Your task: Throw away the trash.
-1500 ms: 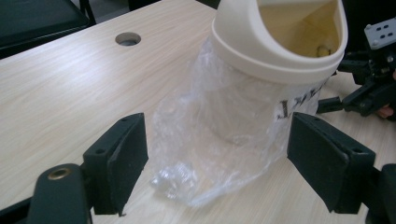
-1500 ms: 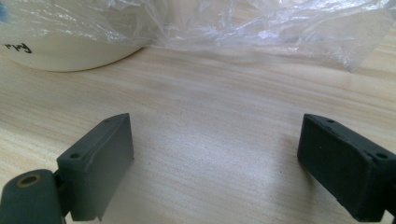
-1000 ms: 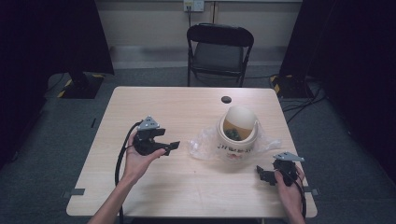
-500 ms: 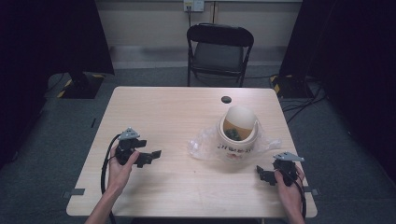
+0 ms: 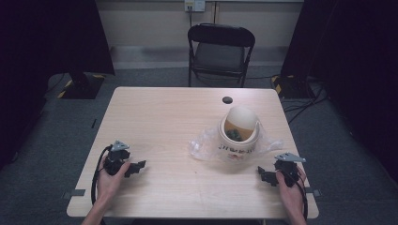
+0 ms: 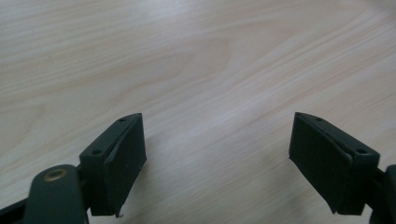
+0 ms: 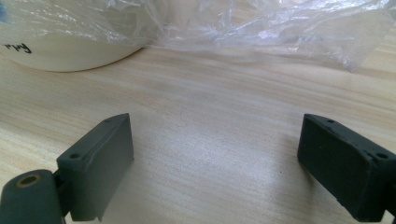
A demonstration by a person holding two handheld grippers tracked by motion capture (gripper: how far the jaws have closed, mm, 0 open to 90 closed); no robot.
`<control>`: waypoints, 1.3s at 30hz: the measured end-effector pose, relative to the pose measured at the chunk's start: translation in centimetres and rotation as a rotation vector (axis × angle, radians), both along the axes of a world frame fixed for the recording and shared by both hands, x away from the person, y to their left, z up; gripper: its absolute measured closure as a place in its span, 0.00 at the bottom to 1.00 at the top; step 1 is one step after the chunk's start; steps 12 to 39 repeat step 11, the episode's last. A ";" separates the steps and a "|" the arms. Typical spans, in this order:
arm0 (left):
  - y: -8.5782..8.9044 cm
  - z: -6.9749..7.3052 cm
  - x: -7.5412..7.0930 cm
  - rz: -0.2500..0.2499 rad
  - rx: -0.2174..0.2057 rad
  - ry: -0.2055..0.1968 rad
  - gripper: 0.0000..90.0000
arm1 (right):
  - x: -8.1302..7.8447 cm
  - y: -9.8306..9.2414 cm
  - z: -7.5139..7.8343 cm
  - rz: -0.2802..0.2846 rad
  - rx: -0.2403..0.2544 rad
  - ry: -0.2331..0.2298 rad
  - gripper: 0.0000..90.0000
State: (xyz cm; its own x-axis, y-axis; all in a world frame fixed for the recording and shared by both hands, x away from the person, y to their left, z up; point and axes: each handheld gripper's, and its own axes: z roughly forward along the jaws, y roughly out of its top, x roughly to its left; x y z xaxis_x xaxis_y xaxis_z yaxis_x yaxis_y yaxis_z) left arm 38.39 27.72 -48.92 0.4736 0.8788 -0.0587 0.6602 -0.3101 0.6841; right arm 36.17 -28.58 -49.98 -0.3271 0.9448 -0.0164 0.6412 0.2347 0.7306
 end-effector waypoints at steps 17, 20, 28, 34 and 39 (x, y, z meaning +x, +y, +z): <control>-0.7 -1.3 -0.4 0.034 0.017 -0.086 0.11 | 0.0 0.0 0.0 0.003 0.000 0.001 0.11; -0.7 -1.3 -0.4 0.034 0.017 -0.086 0.11 | 0.0 0.0 0.0 0.003 0.000 0.001 0.11; -0.7 -1.3 -0.4 0.034 0.017 -0.086 0.11 | 0.0 0.0 0.0 0.003 0.000 0.001 0.11; -0.7 -1.3 -0.4 0.034 0.017 -0.086 0.11 | 0.0 0.0 0.0 0.003 0.000 0.001 0.11; -0.7 -1.3 -0.4 0.034 0.017 -0.086 0.11 | 0.0 0.0 0.0 0.003 0.000 0.001 0.11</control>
